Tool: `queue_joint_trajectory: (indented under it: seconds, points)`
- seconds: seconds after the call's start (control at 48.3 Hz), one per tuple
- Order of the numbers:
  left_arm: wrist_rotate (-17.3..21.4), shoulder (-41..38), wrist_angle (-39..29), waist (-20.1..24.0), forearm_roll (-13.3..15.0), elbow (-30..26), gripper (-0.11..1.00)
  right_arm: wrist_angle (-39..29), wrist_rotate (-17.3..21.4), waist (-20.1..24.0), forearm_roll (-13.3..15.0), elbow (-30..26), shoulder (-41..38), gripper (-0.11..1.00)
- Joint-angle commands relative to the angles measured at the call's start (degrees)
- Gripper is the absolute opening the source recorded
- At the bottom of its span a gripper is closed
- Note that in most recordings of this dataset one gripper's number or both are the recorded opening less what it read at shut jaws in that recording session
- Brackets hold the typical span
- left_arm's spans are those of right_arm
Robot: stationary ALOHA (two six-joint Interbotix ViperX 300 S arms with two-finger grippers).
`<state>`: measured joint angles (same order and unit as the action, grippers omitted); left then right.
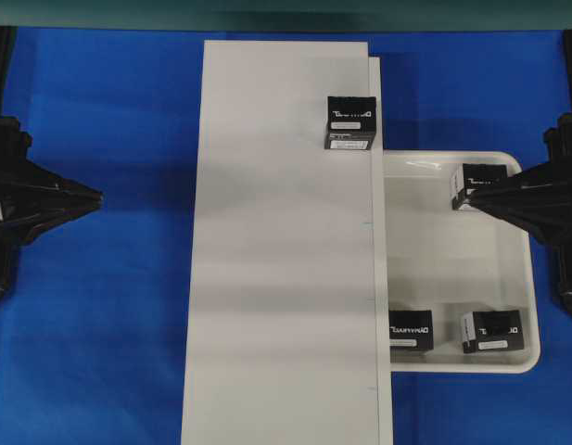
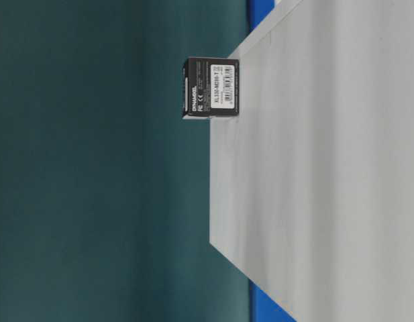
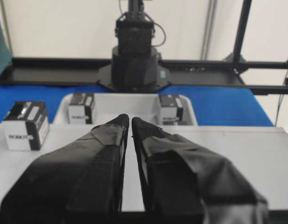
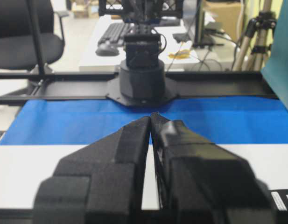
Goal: Place the box from the white plastic tray onto the white base.
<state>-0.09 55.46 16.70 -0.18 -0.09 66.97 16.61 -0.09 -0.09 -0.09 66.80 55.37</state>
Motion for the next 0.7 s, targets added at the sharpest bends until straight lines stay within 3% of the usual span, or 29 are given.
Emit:
queue_joint_trajectory:
  seconds: [0.0, 0.104, 0.207, 0.394, 0.684]
  points:
    - [-0.53, -0.53, -1.41, -0.26, -0.79, -2.81, 0.14, 0.26, 0.88, 0.35, -8.17, -1.05, -0.26, 0.14]
    - [-0.53, -0.62, -4.75, -0.35, -0.79, -4.66, 0.02, -6.50, 1.67, -0.35, -8.17, -2.81, 0.26, 0.05]
    - [-0.44, -0.44, -6.68, -0.35, -0.79, -5.71, -0.07, -18.37, 3.08, -2.02, -8.17, -5.98, 0.88, 0.00]
    - [-0.35, -0.70, -8.61, -0.26, -0.79, -6.77, -0.07, -39.11, 3.69, -6.42, -8.09, -12.13, 0.88, 0.00]
    - [-0.35, -0.88, -10.20, -0.18, -0.88, -8.09, -0.07, -61.35, 3.34, -12.22, -7.29, -20.57, -2.20, 0.00]
